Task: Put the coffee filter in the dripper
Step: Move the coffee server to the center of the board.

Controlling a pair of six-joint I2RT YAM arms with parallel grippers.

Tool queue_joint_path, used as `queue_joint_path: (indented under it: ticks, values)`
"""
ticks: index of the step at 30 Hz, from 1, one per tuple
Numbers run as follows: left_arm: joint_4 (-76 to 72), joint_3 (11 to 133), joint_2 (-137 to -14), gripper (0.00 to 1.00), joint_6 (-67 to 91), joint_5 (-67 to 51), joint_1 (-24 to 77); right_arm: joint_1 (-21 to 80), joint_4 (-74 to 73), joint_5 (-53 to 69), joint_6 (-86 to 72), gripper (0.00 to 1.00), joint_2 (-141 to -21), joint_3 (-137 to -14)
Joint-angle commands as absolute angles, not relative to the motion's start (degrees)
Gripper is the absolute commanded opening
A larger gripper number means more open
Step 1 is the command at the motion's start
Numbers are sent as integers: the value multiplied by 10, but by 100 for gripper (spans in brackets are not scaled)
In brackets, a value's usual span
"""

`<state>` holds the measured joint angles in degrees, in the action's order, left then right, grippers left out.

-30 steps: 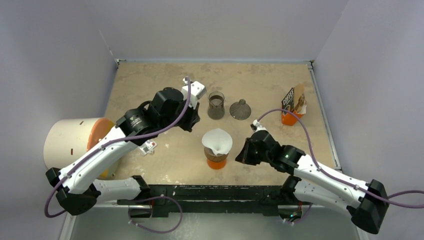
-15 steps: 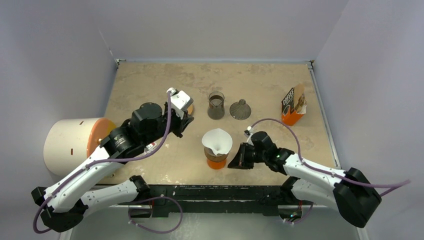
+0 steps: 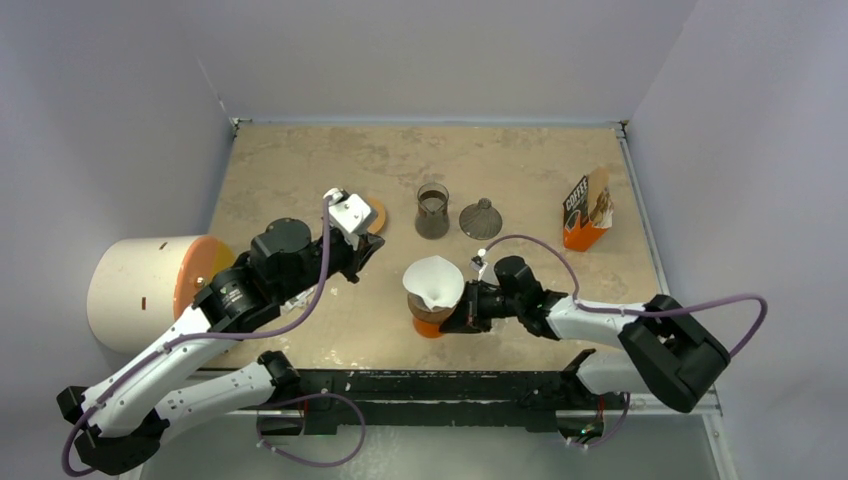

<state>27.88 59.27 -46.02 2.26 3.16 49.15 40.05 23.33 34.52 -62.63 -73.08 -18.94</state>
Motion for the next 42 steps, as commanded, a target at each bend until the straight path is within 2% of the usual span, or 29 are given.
queue_joint_path:
  ticks: [1, 15, 27, 42]
  values:
    - [256, 591, -459, 0, 11, 20, 488, 398, 316, 388, -641, 0, -764, -191]
    - [258, 587, -458, 0, 12, 16, 488, 401, 442, 418, -665, 0, -896, -255]
    - [264, 588, -448, 0, 6, 32, 488, 449, 518, 423, -703, 0, -1011, -349]
    - [266, 588, -439, 0, 4, 41, 488, 493, 535, 429, -727, 0, -1143, -496]
